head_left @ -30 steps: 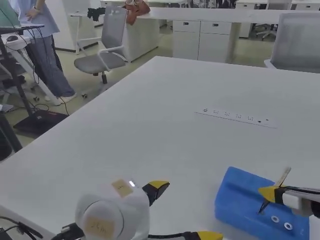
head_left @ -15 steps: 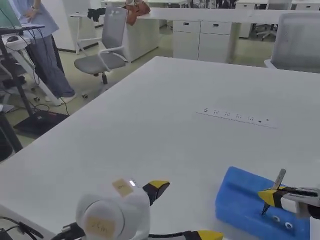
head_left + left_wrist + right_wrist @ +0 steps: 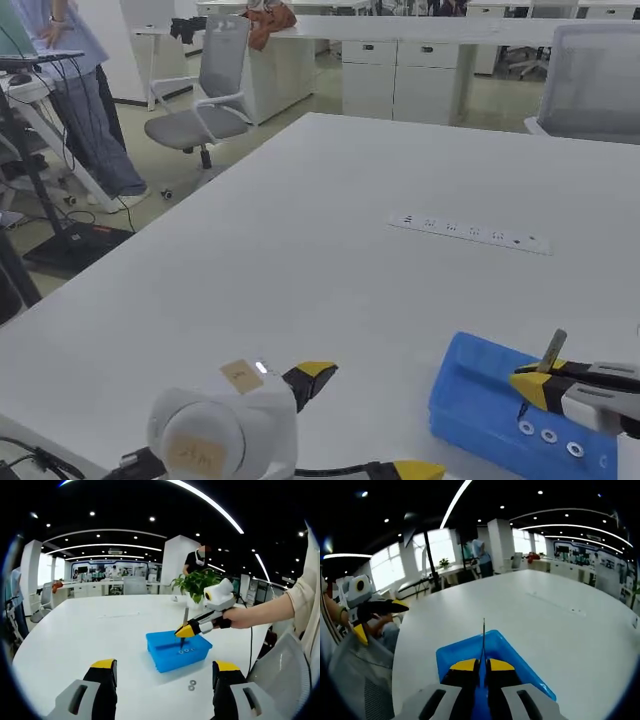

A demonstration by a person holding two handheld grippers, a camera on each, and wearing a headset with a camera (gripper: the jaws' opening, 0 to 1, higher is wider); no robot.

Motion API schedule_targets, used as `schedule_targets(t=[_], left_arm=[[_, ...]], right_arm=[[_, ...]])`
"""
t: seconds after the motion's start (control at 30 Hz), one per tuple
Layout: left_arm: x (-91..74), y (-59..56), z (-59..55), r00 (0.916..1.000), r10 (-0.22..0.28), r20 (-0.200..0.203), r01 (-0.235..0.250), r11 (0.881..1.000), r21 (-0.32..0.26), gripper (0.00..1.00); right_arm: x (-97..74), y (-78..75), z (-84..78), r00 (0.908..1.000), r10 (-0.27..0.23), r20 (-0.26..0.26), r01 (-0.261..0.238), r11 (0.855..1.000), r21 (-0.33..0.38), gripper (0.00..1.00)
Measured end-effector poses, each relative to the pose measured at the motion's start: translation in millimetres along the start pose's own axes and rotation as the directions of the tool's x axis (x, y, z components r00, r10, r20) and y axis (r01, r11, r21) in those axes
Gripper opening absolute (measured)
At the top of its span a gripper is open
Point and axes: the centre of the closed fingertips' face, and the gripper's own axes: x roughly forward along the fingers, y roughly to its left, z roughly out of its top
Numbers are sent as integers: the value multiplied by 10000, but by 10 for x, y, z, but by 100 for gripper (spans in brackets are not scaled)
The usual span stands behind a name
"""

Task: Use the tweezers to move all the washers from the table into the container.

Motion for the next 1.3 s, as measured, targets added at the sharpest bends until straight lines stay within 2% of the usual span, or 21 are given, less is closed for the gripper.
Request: schedule_targets(t=[0.3,0.43,0.6,0.83,0.97,1.2,1.3], left_arm=[[-1,-6,-5,10000,-20,-25,20,10000,-14,79],[1,-13,-13,10000,-42,-68,42,10000,-1,79],[3,-19,-16,9999,-54,-93,55,10000,40,79],[2,-21,-16,9999,-59,-103,60,10000,52,79],[1,-20,-16,9999,-57,-97,57,10000,40,79],[1,-21,-17,9999,-60,-97,61,10000,30,79],[4,-26,-19,9999,-84,-105,85,10000,42,79]], right_arm=[[-100,179,168,9980,218,600,-202,9994,-274,4],[-146,295,251,9950,390,924,-380,9992,-124,4],[-173,409,290,9926,580,1067,-581,9983,-14,4],[-171,536,291,9890,876,1194,-907,9957,207,4],[-149,603,238,9885,1047,1087,-1083,9937,277,4],[-138,697,192,9842,1284,1219,-1394,9864,872,4],[-110,729,131,9849,1347,1084,-1452,9848,956,4]])
